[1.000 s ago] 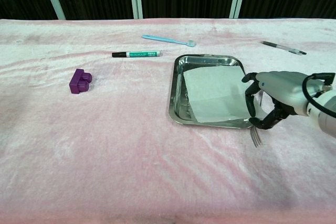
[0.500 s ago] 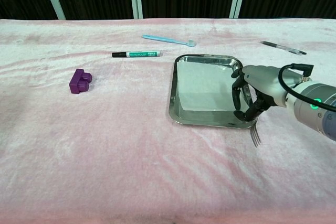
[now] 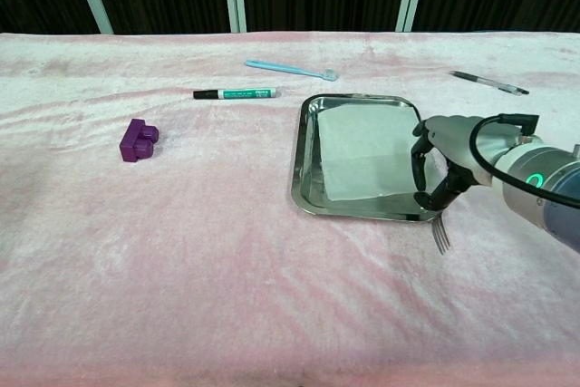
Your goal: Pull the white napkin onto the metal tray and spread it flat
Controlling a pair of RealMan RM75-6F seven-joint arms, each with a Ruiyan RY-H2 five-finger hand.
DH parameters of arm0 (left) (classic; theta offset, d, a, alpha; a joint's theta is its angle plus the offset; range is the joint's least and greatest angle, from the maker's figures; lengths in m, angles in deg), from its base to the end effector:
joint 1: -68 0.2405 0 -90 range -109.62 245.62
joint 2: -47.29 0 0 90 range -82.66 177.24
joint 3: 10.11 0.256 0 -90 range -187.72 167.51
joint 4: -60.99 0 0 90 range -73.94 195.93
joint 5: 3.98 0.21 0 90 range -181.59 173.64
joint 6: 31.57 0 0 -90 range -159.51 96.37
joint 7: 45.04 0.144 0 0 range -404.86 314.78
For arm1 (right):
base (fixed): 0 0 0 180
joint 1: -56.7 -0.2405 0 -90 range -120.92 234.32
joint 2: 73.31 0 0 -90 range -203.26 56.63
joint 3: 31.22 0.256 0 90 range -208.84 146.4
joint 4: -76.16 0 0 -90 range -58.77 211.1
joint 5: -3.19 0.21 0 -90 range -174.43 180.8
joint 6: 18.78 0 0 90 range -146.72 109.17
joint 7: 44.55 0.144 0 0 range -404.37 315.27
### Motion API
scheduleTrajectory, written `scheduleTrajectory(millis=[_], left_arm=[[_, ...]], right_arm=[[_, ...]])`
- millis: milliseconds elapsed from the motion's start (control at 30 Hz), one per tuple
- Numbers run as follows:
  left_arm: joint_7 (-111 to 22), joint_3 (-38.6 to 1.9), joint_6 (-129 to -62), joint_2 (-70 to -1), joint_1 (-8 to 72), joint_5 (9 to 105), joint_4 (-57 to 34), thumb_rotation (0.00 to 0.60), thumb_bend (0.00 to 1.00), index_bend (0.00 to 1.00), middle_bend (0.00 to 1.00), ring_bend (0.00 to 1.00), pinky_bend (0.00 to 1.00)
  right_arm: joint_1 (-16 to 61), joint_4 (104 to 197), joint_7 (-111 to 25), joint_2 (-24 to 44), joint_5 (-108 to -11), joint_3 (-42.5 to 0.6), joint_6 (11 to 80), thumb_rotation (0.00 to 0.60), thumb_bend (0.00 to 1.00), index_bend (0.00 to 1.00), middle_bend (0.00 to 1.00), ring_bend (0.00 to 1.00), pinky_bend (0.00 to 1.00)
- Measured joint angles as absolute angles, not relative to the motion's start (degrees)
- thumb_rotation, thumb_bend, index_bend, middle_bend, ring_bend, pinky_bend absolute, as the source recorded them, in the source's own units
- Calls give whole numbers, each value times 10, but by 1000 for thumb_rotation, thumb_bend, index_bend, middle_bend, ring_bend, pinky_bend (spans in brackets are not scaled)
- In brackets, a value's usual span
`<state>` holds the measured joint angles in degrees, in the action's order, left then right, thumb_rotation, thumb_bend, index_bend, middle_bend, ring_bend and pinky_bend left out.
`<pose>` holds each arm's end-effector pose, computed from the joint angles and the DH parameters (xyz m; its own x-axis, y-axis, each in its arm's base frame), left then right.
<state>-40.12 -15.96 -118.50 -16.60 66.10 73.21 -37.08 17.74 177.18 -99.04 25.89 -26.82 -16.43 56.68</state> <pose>-0.3153 0.1725 0.1699 0.3760 -0.0432 0.9256 0.9143 0.1798 -0.3630 -0.1369 -0.2842 -0.0469 0.4073 -0.4390 0.8009 -0.8908 0.0026 0.4545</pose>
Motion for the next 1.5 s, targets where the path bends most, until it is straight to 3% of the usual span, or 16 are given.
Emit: scheduleTrajectory(millis=[300, 1500], left_arm=[[-399, -159, -1185, -167, 660, 733, -370, 600, 396, 151, 45, 0, 0], [-403, -159, -1184, -165, 660, 734, -371, 600, 396, 151, 46, 0, 0]], right_arm=[[166, 1791, -1009, 268, -243, -161, 609, 600, 384, 812, 77, 147, 165], [140, 1744, -987, 293, -213, -145, 603, 600, 388, 812, 77, 147, 164]])
